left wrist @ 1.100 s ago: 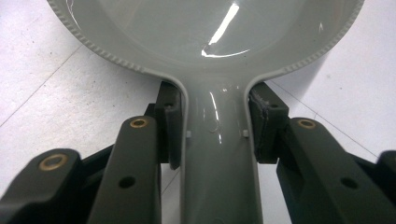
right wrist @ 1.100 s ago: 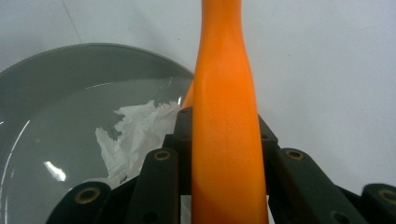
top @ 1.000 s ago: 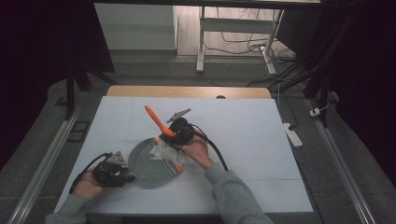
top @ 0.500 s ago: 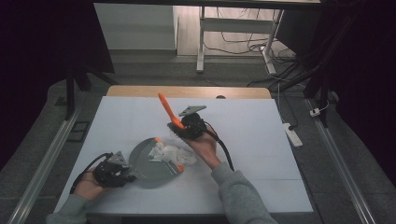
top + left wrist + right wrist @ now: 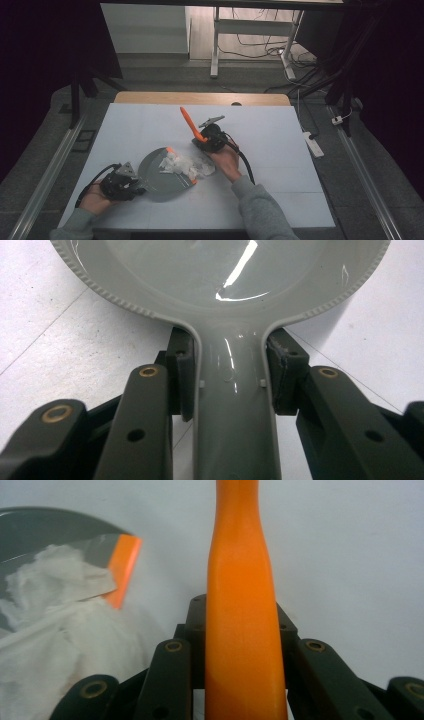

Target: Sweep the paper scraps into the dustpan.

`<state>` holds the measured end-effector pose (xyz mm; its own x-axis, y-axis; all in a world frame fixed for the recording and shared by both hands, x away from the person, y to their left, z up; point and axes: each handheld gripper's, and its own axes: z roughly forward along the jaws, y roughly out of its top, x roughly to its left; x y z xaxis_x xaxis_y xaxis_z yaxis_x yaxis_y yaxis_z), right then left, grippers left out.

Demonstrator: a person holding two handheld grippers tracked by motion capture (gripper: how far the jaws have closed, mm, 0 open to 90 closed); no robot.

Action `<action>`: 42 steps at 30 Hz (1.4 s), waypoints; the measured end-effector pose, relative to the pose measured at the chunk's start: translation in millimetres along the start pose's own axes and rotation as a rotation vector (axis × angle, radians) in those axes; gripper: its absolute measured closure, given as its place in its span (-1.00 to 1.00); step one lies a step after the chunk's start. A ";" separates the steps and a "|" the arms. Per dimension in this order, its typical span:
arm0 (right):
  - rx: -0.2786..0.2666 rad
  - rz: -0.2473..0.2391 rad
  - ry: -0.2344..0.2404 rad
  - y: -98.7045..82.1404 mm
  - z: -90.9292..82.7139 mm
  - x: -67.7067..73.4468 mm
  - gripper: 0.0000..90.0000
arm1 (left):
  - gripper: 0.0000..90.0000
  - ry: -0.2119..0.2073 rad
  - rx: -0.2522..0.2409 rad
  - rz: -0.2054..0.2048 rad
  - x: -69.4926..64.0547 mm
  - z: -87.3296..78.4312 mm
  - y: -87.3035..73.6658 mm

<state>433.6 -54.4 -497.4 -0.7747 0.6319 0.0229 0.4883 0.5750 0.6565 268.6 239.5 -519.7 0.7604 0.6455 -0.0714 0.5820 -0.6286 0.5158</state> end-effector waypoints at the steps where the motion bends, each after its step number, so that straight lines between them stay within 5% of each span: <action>1: 0.010 -0.026 0.013 1.6 3.9 10.6 0.58 | 0.37 0.000 0.001 0.000 0.1 0.1 0.1; 6: 0.007 -0.064 0.068 6.1 10.5 33.4 0.58 | 0.37 -0.001 -0.002 0.000 -0.1 0.4 0.2; 10: -0.037 -0.076 0.189 11.6 14.5 54.2 0.58 | 0.37 0.000 -0.002 -0.001 -0.2 0.5 0.3; 14: -0.077 -0.100 0.203 16.3 7.3 60.5 0.58 | 0.37 -0.003 -0.002 -0.001 -0.1 0.5 0.2; 20: -0.177 -0.052 0.132 22.2 -24.1 32.7 0.58 | 0.37 -0.001 -0.001 0.000 -0.3 0.3 0.2; 26: -0.186 -0.011 0.054 20.6 -35.8 4.2 0.58 | 0.37 -0.001 -0.001 0.000 -0.2 0.3 0.2; 34: -0.138 0.043 -0.032 13.1 -29.1 -30.5 0.58 | 0.37 -0.002 -0.001 0.000 0.1 0.4 0.2; 42: -0.078 0.043 -0.068 17.0 -8.2 -41.4 0.58 | 0.37 -0.003 -0.002 0.000 0.3 0.4 0.3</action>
<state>470.7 -75.0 -481.0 -0.7234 0.6904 0.0026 0.4854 0.5060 0.7130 269.1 239.3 -520.0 0.7613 0.6441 -0.0741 0.5813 -0.6275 0.5179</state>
